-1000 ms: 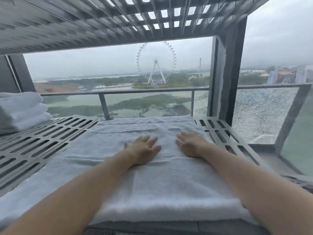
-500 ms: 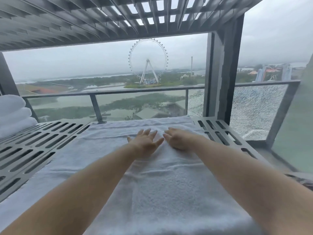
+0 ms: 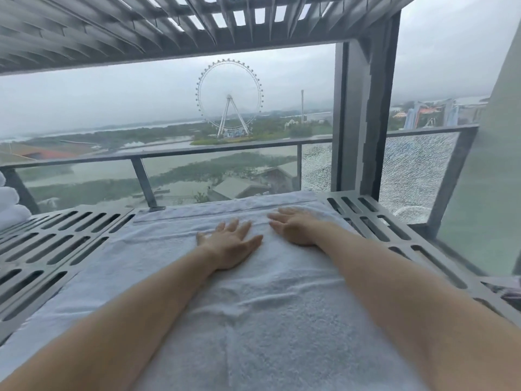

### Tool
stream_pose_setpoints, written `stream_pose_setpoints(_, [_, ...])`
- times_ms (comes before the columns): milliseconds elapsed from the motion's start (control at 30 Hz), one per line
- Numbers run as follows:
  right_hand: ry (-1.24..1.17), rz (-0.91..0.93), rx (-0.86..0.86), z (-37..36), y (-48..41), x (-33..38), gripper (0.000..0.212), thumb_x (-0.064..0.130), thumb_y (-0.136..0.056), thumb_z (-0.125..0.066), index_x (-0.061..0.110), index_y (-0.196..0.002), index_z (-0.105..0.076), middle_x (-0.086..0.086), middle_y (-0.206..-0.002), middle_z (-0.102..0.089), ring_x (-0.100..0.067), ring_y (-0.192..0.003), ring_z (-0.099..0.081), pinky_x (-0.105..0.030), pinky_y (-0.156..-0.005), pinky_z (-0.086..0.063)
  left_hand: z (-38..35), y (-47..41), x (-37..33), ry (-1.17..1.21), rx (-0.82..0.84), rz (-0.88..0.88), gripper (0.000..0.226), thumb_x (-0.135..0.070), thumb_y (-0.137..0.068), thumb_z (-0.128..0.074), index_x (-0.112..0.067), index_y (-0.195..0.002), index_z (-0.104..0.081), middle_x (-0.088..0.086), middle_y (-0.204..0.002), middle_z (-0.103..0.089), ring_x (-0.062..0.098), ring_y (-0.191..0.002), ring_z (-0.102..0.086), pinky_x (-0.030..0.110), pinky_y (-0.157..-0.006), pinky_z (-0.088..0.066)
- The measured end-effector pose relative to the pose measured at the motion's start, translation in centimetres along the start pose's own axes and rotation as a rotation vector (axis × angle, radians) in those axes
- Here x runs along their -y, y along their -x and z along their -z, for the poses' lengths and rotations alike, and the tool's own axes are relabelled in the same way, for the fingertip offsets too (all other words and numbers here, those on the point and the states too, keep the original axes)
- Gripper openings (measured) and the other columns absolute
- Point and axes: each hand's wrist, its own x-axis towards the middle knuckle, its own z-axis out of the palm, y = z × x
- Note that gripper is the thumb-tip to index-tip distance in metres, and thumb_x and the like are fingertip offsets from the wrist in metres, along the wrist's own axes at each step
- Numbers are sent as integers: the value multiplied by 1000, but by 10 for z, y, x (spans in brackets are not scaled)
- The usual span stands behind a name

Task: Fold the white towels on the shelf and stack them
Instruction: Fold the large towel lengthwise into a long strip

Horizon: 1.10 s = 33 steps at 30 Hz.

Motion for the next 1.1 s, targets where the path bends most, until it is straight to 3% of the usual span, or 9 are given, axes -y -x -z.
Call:
stream_pose_setpoints(133, [60,-165,10,11,-14,-2,63,59,-94,-17,30,-149,-9,0,-159,2,-23,-146,1,-48,-118,-3,-3,-3,2,-13,0,-9,72,-75,-84,-14,-42,-146,-2,-10,-158,3,17,-146,0,62,-111,-4])
stream_pose_setpoints(267, [24,-62,-29,8,-14,-2,58,57,-95,-16,33,-148,-13,4,-158,-2,-18,-146,0,-45,-118,-2,-5,-1,3,5,3,-21,71,-74,-85,-15,-41,-147,-1,-9,-158,5,19,-146,2,63,-111,0])
stream_pose_setpoints(400, [3,-263,-36,12,-16,-34,67,58,-92,-16,24,-149,-11,-4,-159,-2,-23,-146,-2,-48,-118,-9,-5,-2,4,16,-3,-33,71,-74,-85,-14,-41,-147,0,-9,-158,5,19,-146,3,65,-110,1])
stream_pose_setpoints(533, [18,-94,-30,8,-4,-5,62,56,-95,-19,27,-150,-9,1,-159,2,-21,-146,0,-47,-118,-4,-5,-1,3,19,-11,-24,70,-73,-86,-16,-41,-147,-2,-9,-158,4,19,-146,2,64,-110,2])
stream_pose_setpoints(667, [118,-237,-61,12,12,8,65,54,-96,-13,19,-150,-2,-8,-157,10,-27,-146,2,-46,-117,1,0,5,-1,26,-9,31,70,-73,-85,-17,-42,-147,-4,-4,-159,2,21,-146,1,63,-111,-1])
stream_pose_setpoints(733, [99,-153,-127,11,17,29,65,50,-97,-13,14,-150,-3,-8,-157,12,-27,-146,2,-44,-117,0,5,13,-5,-6,-11,121,72,-75,-84,-14,-40,-147,-5,-1,-159,2,24,-146,1,65,-110,-1])
stream_pose_setpoints(833, [-27,19,-52,-6,29,49,62,50,-96,-18,20,-149,-13,-2,-159,1,-24,-146,-4,-43,-118,-7,7,37,-10,0,30,119,74,-75,-84,-9,-37,-148,-2,-3,-158,6,22,-145,6,65,-109,4])
stream_pose_setpoints(933, [-57,-18,-26,-11,42,31,61,51,-97,-19,20,-149,-18,-3,-158,-9,-21,-145,-9,-42,-118,-8,2,72,-3,12,55,68,69,-70,-88,-12,-38,-147,-1,-4,-158,6,19,-145,6,60,-112,2])
stream_pose_setpoints(1100, [-23,1,17,-5,71,32,65,52,-95,-18,14,-147,-19,-6,-158,-10,-23,-145,-8,-49,-116,-12,3,134,19,68,53,167,64,-64,-92,-16,-36,-148,-3,-5,-159,3,17,-146,3,59,-112,1])
